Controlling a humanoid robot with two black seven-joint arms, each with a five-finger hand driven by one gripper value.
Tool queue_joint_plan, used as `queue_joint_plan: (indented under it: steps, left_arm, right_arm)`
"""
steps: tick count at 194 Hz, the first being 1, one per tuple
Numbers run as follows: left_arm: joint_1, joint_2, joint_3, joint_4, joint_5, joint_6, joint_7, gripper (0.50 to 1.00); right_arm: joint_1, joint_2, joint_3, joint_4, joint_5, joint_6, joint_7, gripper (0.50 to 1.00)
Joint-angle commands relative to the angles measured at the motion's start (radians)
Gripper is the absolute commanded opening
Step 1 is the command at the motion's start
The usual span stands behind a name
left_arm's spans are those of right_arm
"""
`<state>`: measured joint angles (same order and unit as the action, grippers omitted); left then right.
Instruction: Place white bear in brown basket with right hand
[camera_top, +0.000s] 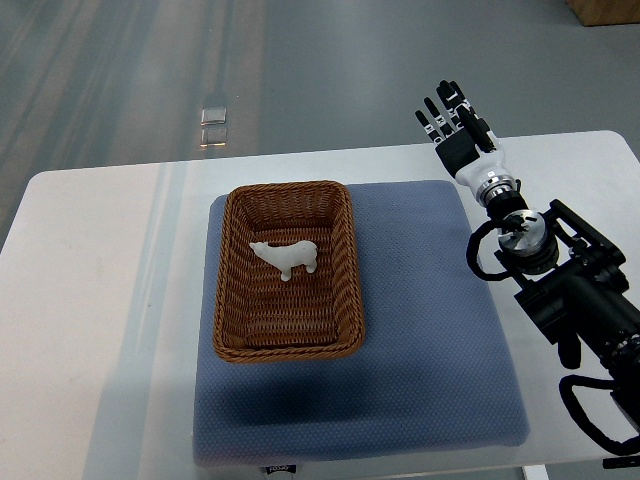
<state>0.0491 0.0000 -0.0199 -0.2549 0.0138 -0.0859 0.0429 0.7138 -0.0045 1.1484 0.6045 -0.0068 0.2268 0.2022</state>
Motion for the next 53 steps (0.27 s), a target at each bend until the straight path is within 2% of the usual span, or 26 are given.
queue_joint_plan:
  steps: [1,53]
  left_arm:
    - [0.000,0.000,0.000,0.000,0.000,0.000,0.000,1.000]
    - [0.000,0.000,0.002,-0.001,0.000,0.000,0.000,1.000]
  right_arm:
    - [0.000,0.000,-0.004,0.001,-0.001,-0.001,0.000,0.921]
    - [0.001,-0.002,-0.004,0.001,-0.001,-0.001,0.002,0.924]
